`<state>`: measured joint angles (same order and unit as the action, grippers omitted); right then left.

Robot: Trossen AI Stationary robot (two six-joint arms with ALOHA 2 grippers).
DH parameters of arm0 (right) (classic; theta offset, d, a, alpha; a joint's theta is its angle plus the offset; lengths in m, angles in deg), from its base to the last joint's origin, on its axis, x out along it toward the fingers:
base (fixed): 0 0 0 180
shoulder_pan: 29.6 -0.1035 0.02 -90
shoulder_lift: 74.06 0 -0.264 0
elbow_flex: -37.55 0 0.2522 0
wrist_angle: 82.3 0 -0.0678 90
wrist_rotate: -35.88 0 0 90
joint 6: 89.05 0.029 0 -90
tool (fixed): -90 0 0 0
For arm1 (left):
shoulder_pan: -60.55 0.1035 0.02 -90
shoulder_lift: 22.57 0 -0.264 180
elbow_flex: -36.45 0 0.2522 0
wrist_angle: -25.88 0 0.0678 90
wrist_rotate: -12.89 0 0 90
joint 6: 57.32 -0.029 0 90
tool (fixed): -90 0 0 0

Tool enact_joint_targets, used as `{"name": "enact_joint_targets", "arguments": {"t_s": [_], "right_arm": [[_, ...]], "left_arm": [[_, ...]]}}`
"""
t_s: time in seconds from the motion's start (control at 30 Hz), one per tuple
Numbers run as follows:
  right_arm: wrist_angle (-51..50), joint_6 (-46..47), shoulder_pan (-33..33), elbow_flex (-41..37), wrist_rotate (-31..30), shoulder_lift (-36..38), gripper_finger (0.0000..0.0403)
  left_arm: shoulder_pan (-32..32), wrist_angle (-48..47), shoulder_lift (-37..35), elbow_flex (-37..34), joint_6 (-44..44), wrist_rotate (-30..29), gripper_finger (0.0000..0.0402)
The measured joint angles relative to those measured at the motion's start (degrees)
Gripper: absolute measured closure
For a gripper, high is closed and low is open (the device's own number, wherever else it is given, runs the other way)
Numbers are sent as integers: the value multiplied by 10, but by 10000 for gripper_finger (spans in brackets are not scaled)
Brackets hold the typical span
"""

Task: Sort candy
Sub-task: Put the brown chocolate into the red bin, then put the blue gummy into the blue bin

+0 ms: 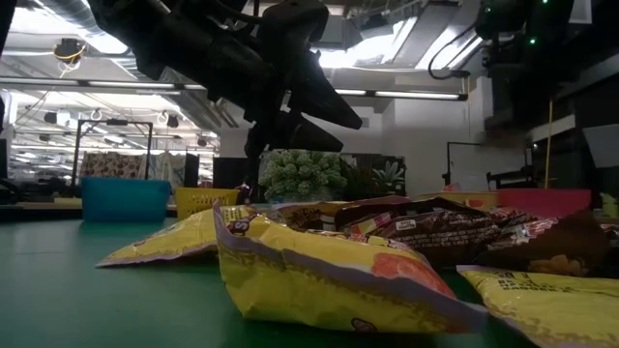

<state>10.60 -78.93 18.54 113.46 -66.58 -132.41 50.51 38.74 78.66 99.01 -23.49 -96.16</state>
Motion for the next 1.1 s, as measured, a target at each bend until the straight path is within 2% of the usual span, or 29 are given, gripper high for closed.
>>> {"name": "enact_joint_targets", "arguments": {"t_s": [0.17, 0.27, 0.37, 0.53, 0.63, 0.7, 0.83, 1.1], "right_arm": [[0, 2, 3, 0, 8, 0, 221], [0, 43, 3, 0, 70, 0, 205], [0, 93, 3, 0, 191, 0, 199], [0, 97, 2, 0, 458, 0, 202], [0, 92, -2, 0, 561, 0, 207], [2, 91, -19, 0, 572, 0, 211], [9, 93, -81, 0, 535, 0, 216], [192, 201, -271, -81, 500, 0, 217]], "left_arm": [[0, 0, 0, 0, 0, 0, 211], [0, 0, 0, 0, 0, 0, 211], [0, 0, 0, 0, 0, 0, 211], [0, 0, 0, 0, 0, 0, 211], [0, 0, 0, 0, 0, 0, 211], [0, 0, 0, 0, 0, -1, 211], [0, 0, 0, 0, 0, -14, 211], [0, 0, 0, 0, 0, -15, 211]]}}
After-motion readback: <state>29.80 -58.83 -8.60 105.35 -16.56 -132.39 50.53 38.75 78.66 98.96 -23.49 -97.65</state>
